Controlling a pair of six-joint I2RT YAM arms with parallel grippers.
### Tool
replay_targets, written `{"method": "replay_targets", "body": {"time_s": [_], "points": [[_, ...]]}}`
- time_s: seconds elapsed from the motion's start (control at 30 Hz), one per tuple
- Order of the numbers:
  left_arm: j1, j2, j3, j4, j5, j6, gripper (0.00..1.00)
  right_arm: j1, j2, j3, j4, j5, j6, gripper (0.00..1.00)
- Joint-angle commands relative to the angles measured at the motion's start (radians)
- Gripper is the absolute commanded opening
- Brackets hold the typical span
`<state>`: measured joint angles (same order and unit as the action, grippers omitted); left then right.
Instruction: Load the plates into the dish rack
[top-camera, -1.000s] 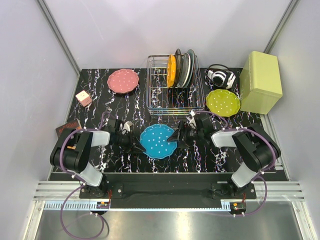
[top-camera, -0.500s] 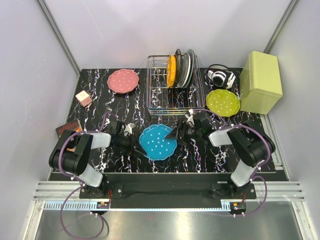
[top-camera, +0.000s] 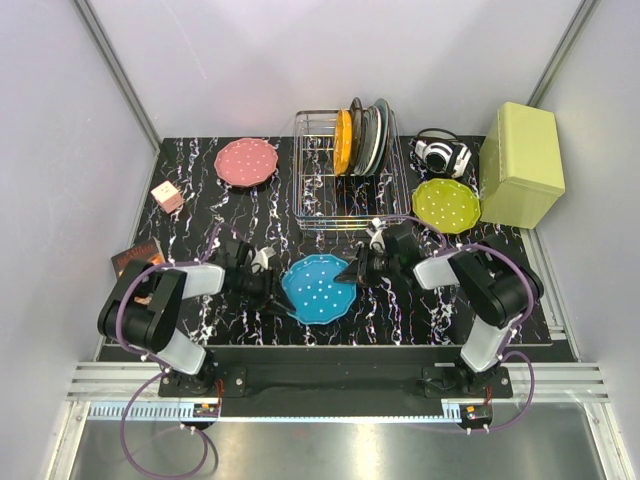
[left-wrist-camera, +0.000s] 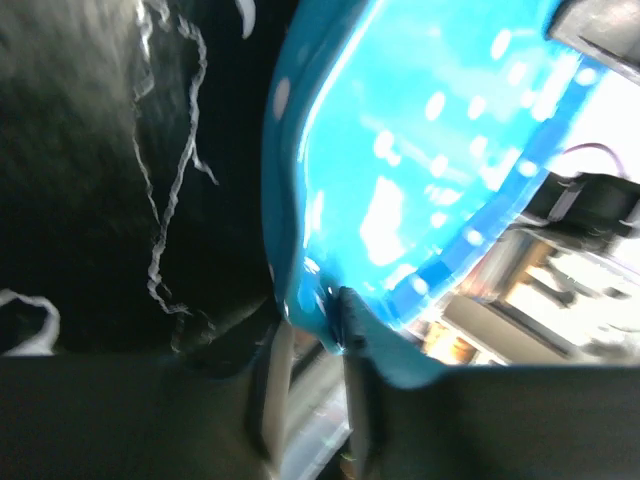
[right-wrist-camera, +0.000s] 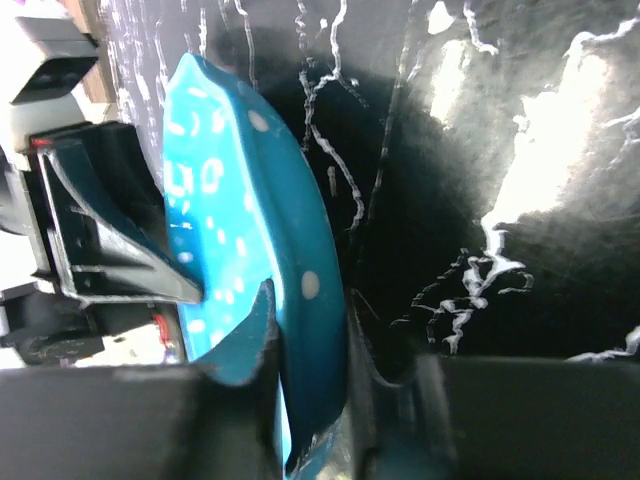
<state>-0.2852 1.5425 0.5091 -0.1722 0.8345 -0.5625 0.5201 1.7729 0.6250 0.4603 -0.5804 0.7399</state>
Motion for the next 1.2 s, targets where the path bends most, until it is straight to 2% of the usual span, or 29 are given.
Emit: {"method": "replay_targets", "body": {"time_s": [0.0, 0.07, 0.23, 0.33, 0.37, 0.43, 0.47, 0.6, 0.7, 0.73, 0.8, 0.83, 0.9, 0.93, 1.0, 1.03, 1.07, 1.17], "points": [[-0.013, -0.019, 0.046, -0.071, -0.161, 0.130, 0.42, 0.012, -0.041, 0.041, -0.211, 0.071, -0.014, 0.00], [0.027, -0.041, 0.098, -0.099, -0.207, 0.150, 0.48, 0.011, -0.076, 0.071, -0.282, 0.041, -0.062, 0.00], [0.130, -0.165, 0.293, -0.360, -0.282, 0.327, 0.59, 0.008, -0.217, 0.295, -0.673, -0.010, -0.239, 0.00], [0.190, -0.241, 0.449, -0.502, -0.405, 0.432, 0.61, 0.009, -0.273, 0.484, -0.827, 0.001, -0.334, 0.00], [0.210, -0.290, 0.500, -0.529, -0.490, 0.458, 0.61, 0.008, -0.277, 0.590, -0.891, 0.008, -0.355, 0.00], [0.227, -0.350, 0.523, -0.521, -0.581, 0.481, 0.61, 0.023, -0.267, 0.701, -0.946, 0.020, -0.416, 0.00], [0.228, -0.408, 0.529, -0.498, -0.606, 0.495, 0.61, 0.035, -0.262, 0.810, -0.997, 0.074, -0.434, 0.00], [0.228, -0.521, 0.510, -0.438, -0.635, 0.490, 0.62, 0.057, -0.190, 1.056, -1.042, 0.151, -0.439, 0.00], [0.228, -0.570, 0.479, -0.412, -0.640, 0.455, 0.63, 0.084, -0.093, 1.273, -1.074, 0.380, -0.409, 0.00], [0.228, -0.585, 0.465, -0.409, -0.640, 0.448, 0.63, 0.116, -0.063, 1.400, -1.088, 0.543, -0.422, 0.00], [0.228, -0.596, 0.451, -0.405, -0.638, 0.428, 0.63, 0.138, 0.043, 1.519, -1.115, 0.648, -0.499, 0.00], [0.228, -0.610, 0.436, -0.400, -0.634, 0.426, 0.63, 0.149, 0.078, 1.623, -1.114, 0.766, -0.522, 0.00], [0.228, -0.619, 0.425, -0.386, -0.634, 0.426, 0.63, 0.161, 0.204, 1.734, -1.114, 0.902, -0.606, 0.00], [0.228, -0.622, 0.418, -0.382, -0.632, 0.426, 0.63, 0.175, 0.250, 1.844, -1.111, 1.035, -0.641, 0.00], [0.230, -0.625, 0.411, -0.374, -0.637, 0.420, 0.63, 0.179, 0.396, 1.973, -1.105, 1.146, -0.707, 0.00], [0.234, -0.630, 0.404, -0.366, -0.632, 0.414, 0.63, 0.179, 0.442, 2.097, -1.105, 1.225, -0.720, 0.00], [0.238, -0.631, 0.401, -0.362, -0.627, 0.409, 0.63, 0.181, 0.521, 2.152, -1.100, 1.257, -0.729, 0.00], [0.250, -0.644, 0.375, -0.351, -0.620, 0.398, 0.63, 0.181, 0.601, 2.245, -1.048, 1.340, -0.735, 0.00]]}}
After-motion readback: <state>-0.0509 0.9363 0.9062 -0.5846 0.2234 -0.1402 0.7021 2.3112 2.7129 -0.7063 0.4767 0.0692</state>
